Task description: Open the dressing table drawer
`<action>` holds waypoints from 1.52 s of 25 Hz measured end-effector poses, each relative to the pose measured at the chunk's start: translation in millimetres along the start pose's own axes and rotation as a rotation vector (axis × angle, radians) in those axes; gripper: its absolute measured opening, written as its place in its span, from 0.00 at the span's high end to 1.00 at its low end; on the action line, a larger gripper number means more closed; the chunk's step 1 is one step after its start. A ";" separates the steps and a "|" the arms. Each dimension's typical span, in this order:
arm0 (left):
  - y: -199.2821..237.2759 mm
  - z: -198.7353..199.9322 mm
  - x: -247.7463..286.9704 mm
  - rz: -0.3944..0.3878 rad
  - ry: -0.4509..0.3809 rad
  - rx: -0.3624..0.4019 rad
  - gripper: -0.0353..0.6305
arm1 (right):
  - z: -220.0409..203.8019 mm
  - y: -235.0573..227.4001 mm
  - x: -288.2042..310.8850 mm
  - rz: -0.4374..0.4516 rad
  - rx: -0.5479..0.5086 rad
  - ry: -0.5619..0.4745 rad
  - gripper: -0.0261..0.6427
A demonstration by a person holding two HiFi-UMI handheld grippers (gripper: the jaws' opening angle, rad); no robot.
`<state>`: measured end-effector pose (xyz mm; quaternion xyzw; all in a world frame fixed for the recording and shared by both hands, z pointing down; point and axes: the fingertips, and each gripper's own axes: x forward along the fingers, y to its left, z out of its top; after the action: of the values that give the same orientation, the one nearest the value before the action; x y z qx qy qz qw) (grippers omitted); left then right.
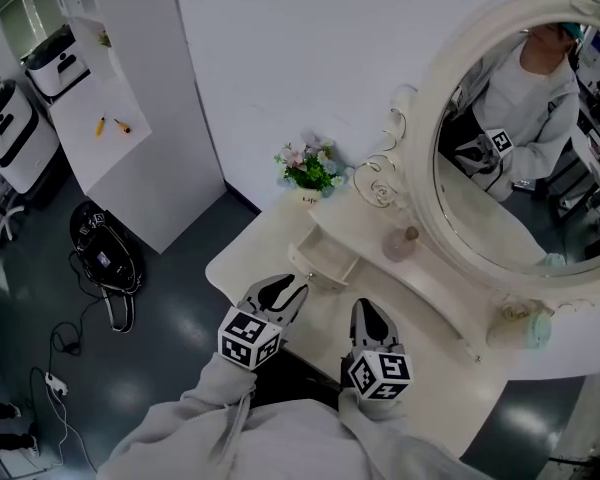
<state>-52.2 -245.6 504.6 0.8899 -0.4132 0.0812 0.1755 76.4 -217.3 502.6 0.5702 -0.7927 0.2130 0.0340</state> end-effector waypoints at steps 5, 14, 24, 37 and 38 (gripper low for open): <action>-11.8 8.8 -14.5 -0.010 -0.048 -0.014 0.82 | 1.2 -3.1 -1.1 -0.012 -0.008 -0.005 0.90; -15.4 7.5 -28.5 -0.034 -0.070 -0.013 0.92 | -1.1 6.6 -5.1 0.000 -0.066 -0.001 0.91; -20.4 -0.6 -30.1 -0.041 -0.057 -0.007 0.92 | -6.4 13.7 -11.0 0.013 -0.076 0.000 0.91; -26.4 -4.3 -28.5 -0.052 -0.048 -0.001 0.92 | -8.5 13.4 -17.2 0.011 -0.066 -0.001 0.91; -26.2 -4.8 -28.2 -0.052 -0.046 -0.001 0.92 | -8.7 13.1 -17.1 0.009 -0.064 0.000 0.91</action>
<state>-50.4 -208.1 494.5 0.9019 -0.3938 0.0561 0.1684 68.7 -195.4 501.5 0.5652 -0.8016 0.1878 0.0514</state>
